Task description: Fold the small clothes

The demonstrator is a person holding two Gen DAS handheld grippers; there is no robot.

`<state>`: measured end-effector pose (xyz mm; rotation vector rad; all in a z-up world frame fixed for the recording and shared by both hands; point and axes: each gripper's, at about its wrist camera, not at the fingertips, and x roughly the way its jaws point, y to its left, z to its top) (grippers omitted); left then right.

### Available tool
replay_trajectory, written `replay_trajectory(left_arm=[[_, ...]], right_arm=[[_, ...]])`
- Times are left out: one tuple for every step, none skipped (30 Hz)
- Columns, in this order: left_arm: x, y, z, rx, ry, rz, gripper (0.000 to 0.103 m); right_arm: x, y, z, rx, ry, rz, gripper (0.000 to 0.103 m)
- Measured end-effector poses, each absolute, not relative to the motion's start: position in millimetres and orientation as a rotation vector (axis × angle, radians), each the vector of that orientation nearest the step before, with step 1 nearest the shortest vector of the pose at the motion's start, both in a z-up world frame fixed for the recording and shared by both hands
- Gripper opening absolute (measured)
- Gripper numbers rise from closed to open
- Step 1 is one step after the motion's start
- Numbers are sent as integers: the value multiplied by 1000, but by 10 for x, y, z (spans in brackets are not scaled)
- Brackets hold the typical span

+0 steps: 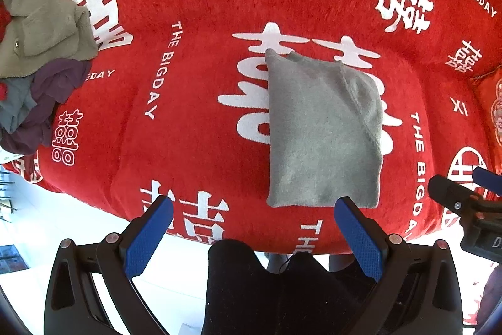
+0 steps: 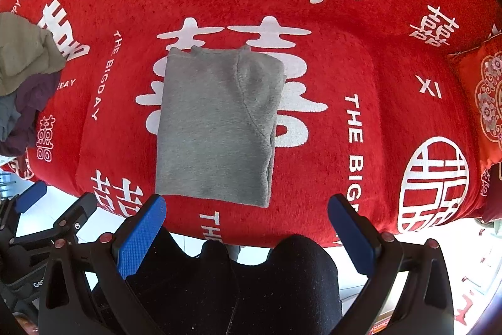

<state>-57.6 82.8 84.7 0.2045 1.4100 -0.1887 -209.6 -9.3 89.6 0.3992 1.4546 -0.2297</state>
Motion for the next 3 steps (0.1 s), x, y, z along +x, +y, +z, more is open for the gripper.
replay_trajectory(left_arm=[[-573,830,856,204,1405,-194,103],[-571,829,863,205,1402,-197,103],[-569,828,868,205,1400,-199,103]], right_arm=[[-2092,-88,896,397,1455,-228,103],[-2086,-84,896,394,1456,-227,103],[-2081,-78,897,393,1456,-227,103]])
